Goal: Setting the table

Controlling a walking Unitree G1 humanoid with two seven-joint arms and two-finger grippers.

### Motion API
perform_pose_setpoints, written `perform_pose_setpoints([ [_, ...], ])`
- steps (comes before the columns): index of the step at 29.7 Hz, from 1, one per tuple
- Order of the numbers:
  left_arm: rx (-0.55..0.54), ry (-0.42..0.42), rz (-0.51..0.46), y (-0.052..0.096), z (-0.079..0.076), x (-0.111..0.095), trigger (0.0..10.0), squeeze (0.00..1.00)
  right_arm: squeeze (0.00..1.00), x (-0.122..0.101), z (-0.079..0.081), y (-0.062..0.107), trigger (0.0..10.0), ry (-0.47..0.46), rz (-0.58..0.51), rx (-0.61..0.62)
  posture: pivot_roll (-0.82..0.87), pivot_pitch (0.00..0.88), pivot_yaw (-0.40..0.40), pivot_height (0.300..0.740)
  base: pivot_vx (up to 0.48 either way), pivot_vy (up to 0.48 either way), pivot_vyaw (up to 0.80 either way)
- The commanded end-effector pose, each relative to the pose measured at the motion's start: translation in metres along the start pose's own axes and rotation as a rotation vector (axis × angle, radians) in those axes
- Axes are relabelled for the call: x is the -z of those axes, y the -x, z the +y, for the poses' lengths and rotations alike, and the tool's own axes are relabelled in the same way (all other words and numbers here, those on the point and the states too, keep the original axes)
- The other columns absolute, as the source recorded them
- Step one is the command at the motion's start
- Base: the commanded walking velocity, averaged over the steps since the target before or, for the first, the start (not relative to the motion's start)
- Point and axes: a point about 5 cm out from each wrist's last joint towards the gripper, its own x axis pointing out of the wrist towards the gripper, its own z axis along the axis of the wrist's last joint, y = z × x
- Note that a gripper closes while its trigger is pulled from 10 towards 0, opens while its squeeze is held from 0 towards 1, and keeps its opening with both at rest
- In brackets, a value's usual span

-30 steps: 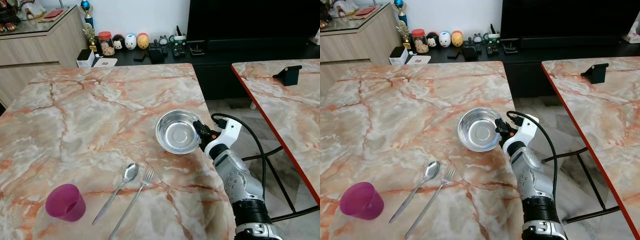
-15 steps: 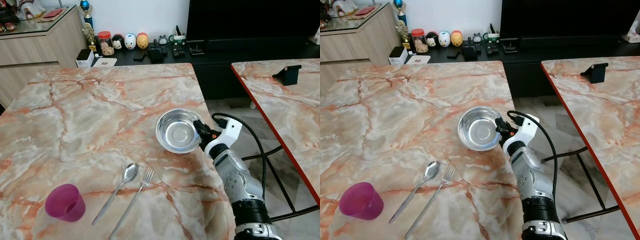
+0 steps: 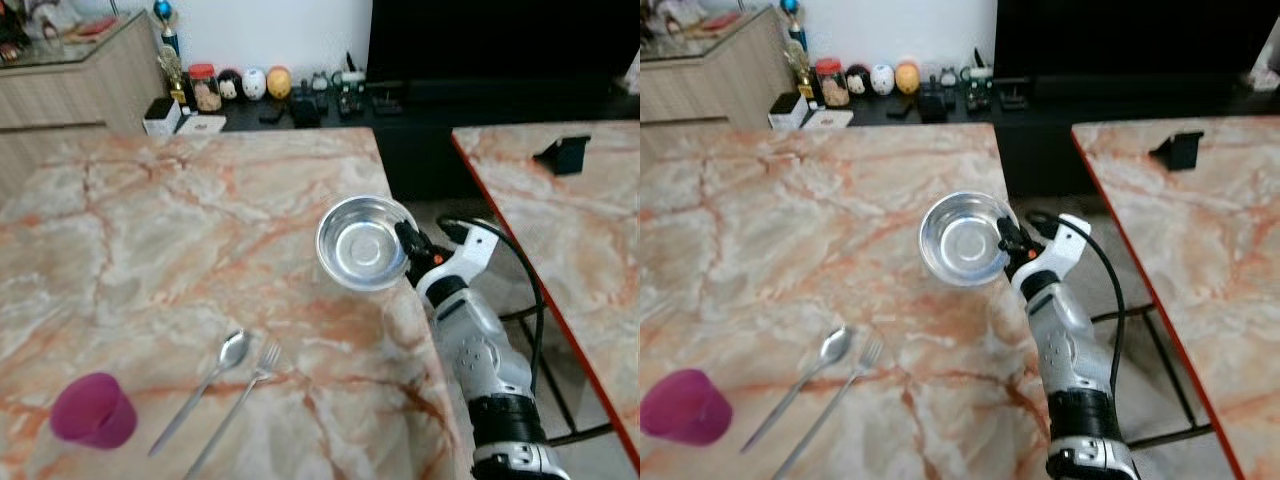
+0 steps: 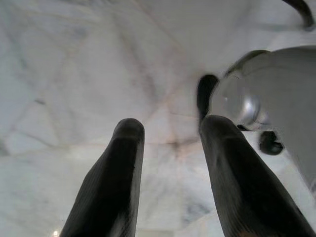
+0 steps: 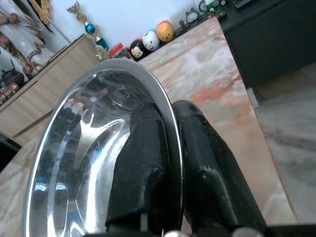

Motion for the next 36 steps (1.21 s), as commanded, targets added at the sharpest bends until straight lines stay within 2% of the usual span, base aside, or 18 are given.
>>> perform_pose_setpoints([
  [1, 0.001, -0.016, 0.021, 0.0012, 0.0002, 0.0045, 10.0, 0.0, 0.0, -0.0076, 0.0054, -0.0025, 10.0, 0.014, -0.026, -0.023, -0.1, 0.0, 0.045, 0.74, 0.0, -0.48, 0.0],
  [15, 0.006, 0.001, 0.013, 0.0014, 0.0005, 0.0042, 10.0, 0.0, 0.0, -0.0072, 0.0052, -0.0019, 10.0, 0.017, -0.029, -0.023, -0.1, 0.0, 0.051, 0.74, -0.019, -0.472, 0.0],
  [26, 0.021, -0.014, 0.01, 0.0013, -0.0003, 0.0036, 10.0, 0.0, 0.0, -0.0064, 0.0076, -0.0034, 10.0, 0.016, -0.028, -0.033, -0.1, 0.0, 0.053, 0.74, -0.036, -0.023, 0.0],
  [36, 0.025, -0.015, 0.008, 0.0016, -0.0007, 0.0041, 10.0, 0.0, 0.0, -0.0058, 0.0086, -0.004, 10.0, 0.018, -0.025, -0.037, -0.1, 0.0, 0.052, 0.74, 0.0, -0.323, 0.0],
])
